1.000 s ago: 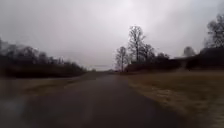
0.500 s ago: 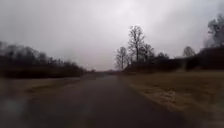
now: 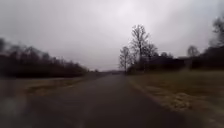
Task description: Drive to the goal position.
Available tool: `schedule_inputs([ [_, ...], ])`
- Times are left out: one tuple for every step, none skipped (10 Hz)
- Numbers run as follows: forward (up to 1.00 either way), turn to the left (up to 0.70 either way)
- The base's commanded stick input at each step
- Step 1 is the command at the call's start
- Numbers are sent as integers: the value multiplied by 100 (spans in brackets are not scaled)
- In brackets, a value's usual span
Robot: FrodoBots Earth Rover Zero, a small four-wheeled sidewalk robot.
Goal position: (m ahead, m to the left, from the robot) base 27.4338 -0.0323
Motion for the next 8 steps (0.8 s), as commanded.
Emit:
schedule_inputs([
  [70, 0],
  [70, 0],
  [70, 0],
  [70, 0],
  [70, 0],
  [70, 0],
  [70, 11],
  [70, 33],
])
